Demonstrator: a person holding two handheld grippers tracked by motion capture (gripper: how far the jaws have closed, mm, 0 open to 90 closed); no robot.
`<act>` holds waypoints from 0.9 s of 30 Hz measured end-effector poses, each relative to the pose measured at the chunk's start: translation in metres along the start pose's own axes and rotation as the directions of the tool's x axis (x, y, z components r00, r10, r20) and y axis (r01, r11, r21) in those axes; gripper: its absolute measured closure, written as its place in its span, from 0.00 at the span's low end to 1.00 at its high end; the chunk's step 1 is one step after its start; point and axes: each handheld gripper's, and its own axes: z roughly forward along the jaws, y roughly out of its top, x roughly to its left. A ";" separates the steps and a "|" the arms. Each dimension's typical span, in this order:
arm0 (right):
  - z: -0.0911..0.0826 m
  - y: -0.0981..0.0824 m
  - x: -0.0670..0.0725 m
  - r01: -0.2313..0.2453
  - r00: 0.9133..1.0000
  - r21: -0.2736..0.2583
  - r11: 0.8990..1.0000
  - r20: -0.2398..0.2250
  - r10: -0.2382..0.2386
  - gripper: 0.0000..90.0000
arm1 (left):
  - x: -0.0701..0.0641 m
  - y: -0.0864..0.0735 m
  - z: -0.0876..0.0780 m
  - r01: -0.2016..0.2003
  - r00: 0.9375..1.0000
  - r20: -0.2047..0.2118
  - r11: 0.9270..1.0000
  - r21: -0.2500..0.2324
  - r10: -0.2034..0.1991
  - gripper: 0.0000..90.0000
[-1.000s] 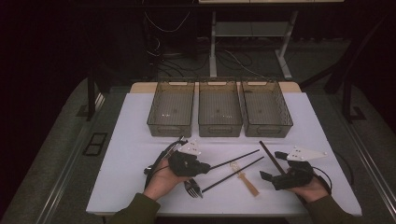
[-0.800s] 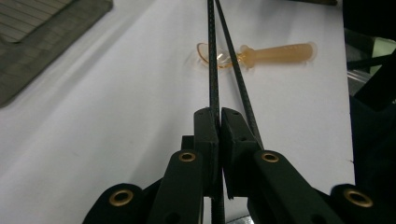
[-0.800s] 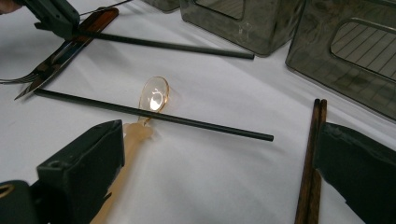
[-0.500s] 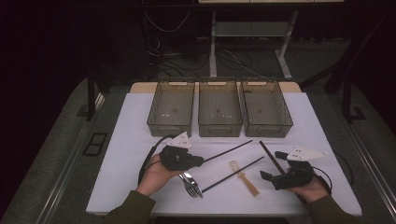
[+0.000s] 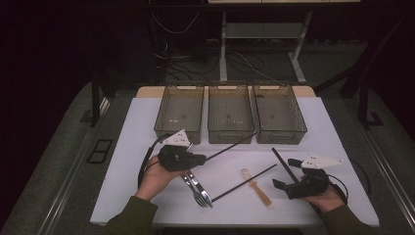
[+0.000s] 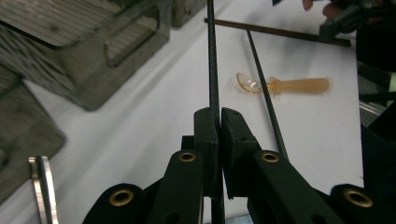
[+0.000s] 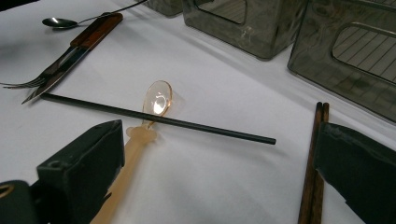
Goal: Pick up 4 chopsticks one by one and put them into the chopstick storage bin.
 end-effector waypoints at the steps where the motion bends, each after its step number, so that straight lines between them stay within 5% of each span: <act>1: 0.000 0.000 0.000 -0.003 1.000 -0.001 1.000 0.002 0.003 0.03 | 0.001 0.001 -0.002 0.003 1.000 -0.005 1.000 -0.009 -0.003 0.94; 19: 0.001 0.000 0.000 -0.013 1.000 -0.002 1.000 0.001 0.013 0.03 | 0.034 0.016 -0.020 0.047 0.993 -0.109 0.998 -0.048 -0.052 0.94; 27: 0.001 0.000 -0.001 -0.020 1.000 -0.001 1.000 0.001 0.020 0.03 | 0.057 0.033 -0.030 0.065 0.982 -0.173 0.996 -0.068 -0.076 0.94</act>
